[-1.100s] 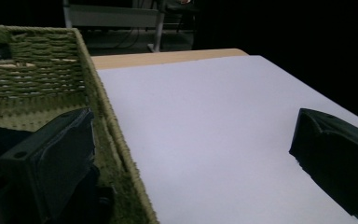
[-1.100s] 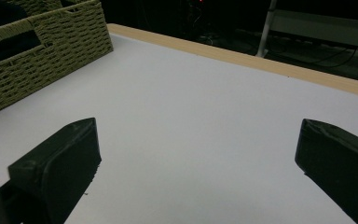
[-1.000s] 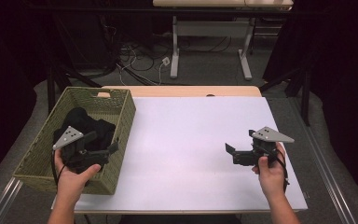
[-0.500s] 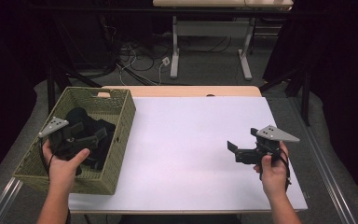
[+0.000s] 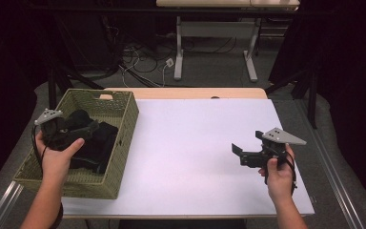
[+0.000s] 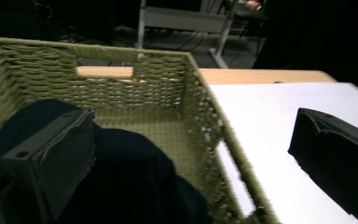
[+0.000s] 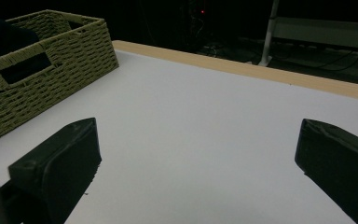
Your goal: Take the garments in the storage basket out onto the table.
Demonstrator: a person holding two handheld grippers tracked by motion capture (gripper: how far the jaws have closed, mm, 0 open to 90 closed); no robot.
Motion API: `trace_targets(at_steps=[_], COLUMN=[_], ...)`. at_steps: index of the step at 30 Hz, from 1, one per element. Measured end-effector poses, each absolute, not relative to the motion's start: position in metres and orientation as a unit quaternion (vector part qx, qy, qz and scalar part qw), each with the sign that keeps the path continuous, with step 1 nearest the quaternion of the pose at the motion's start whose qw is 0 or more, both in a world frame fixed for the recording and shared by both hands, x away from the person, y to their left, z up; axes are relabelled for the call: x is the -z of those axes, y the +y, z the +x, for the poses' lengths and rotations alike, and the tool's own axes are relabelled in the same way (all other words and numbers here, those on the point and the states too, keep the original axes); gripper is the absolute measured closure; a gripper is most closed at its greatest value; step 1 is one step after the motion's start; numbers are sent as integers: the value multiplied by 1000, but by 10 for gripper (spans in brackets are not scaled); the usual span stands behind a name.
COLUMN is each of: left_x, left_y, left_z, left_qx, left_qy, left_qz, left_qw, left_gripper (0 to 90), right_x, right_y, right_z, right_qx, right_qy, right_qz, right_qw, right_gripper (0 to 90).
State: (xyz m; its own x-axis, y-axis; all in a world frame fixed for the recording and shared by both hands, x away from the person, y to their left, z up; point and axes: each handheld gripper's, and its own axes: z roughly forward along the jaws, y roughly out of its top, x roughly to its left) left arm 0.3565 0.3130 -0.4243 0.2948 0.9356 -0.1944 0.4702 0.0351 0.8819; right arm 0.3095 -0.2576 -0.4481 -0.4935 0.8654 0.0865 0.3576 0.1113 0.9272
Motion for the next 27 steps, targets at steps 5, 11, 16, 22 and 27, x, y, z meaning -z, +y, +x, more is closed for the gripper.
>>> trace_targets(at_steps=[5, 11, 16, 22, 27], left_x=[425, 429, 435, 441, 446], left_y=[316, 316, 316, 314, 314], left_z=[365, 374, 381, 387, 390], left_qx=[-242, -243, -242, -243, -251], left_qy=[553, 562, 569, 578, 586], left_qz=[649, 657, 658, 659, 664], left_qw=[463, 440, 431, 416, 391], left_gripper=[5, 4, 4, 2, 1], right_x=[449, 449, 450, 452, 452], right_y=[-257, -255, -254, -253, -250], right_z=[311, 312, 314, 317, 316], right_qx=[-507, -504, -506, -506, -506], right_qy=[700, 704, 704, 704, 707], right_qz=[435, 435, 432, 434, 431], right_qw=[252, 248, 249, 245, 242], right_gripper=[0, 0, 0, 0, 0])
